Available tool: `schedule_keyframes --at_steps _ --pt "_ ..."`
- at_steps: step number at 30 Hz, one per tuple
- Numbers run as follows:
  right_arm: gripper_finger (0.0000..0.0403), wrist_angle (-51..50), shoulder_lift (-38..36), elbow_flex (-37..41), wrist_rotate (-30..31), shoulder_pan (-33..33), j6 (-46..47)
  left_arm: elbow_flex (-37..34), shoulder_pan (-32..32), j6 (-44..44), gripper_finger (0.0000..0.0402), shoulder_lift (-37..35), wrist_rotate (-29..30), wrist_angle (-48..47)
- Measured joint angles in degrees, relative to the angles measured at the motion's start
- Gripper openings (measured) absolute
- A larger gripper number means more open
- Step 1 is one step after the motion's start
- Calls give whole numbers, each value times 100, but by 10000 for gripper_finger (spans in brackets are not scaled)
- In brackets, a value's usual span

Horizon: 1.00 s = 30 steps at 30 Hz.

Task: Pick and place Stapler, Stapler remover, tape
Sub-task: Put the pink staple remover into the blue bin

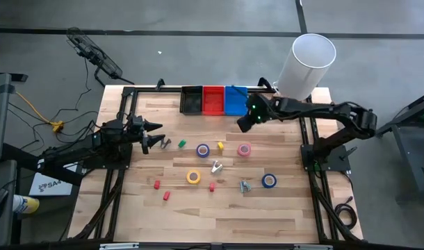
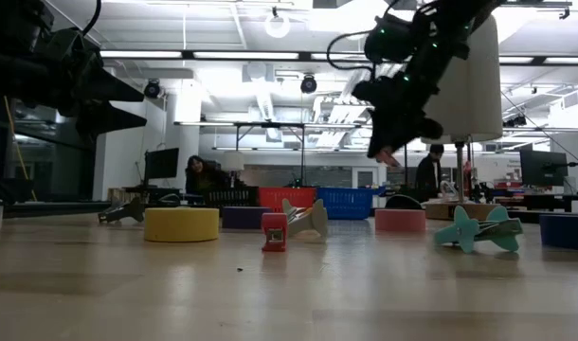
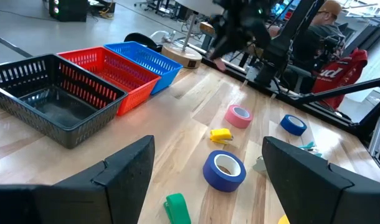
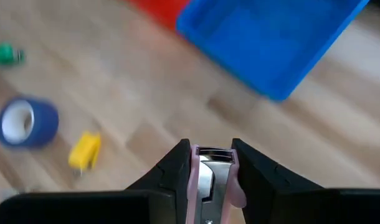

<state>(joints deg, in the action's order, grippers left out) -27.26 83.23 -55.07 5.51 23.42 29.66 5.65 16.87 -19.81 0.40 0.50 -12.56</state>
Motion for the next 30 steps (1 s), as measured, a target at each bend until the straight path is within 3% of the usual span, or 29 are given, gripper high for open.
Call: schedule_keyframes --at_steps 10,30 --pt "94 87 840 -1001 475 233 311 -1 1 0 292 -1 1 0" --pt "94 332 2081 -2020 1213 717 900 0 -1 0 292 1 -1 0"
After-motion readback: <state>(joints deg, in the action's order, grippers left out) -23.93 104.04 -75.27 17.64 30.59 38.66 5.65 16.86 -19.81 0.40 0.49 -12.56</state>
